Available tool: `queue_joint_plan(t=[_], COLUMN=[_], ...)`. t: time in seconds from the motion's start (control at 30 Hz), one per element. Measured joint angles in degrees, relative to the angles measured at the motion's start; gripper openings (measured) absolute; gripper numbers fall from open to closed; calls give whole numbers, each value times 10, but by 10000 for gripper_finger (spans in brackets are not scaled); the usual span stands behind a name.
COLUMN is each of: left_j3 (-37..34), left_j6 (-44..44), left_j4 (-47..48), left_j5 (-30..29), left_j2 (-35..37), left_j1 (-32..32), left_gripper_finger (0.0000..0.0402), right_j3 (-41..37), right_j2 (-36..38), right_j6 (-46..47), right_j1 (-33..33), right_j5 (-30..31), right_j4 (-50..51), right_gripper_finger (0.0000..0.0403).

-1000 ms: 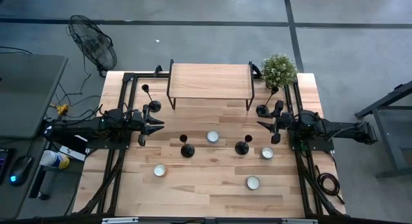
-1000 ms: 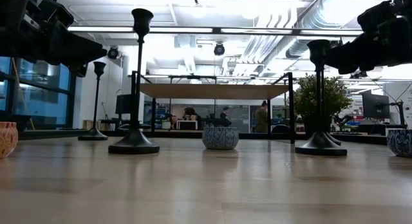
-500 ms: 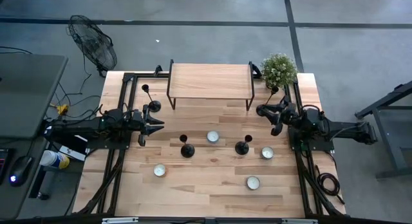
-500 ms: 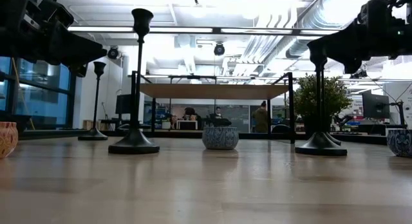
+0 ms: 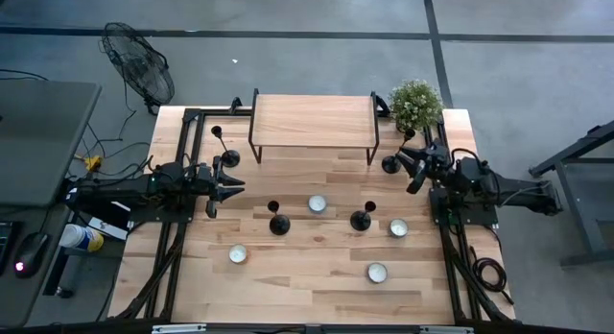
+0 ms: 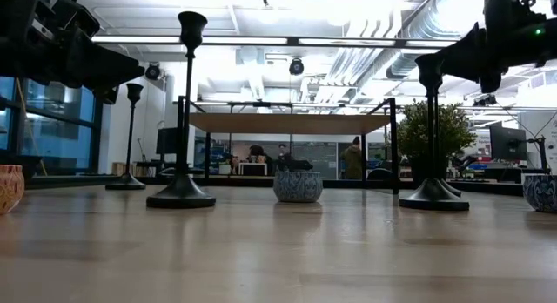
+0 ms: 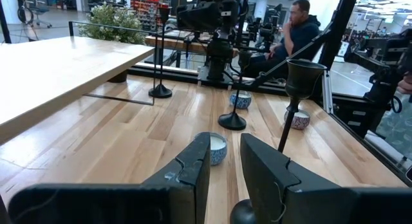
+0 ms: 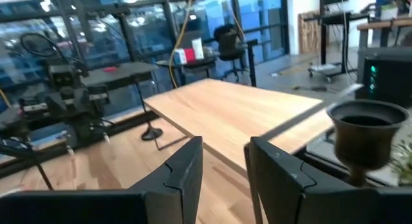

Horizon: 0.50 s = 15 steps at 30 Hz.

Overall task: Pick & Place candle stick holders
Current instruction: Put the black candle holder on the shelf

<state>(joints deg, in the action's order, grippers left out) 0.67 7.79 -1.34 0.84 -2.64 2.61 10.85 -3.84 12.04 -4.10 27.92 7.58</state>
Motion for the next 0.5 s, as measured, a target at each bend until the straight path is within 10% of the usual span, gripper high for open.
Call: queue_joint_plan(t=[0.3,0.5], left_j3=[0,0], left_j6=[0,0], left_j4=[0,0], left_j5=[0,0], left_j2=[0,0], left_j1=[0,0], left_gripper_finger=[83,83], right_j3=[12,12], right_j2=[0,-3], right_j6=[49,16], right_j1=[0,0], right_j5=[-55,14], right_j4=[123,136], right_gripper_finger=[122,122])
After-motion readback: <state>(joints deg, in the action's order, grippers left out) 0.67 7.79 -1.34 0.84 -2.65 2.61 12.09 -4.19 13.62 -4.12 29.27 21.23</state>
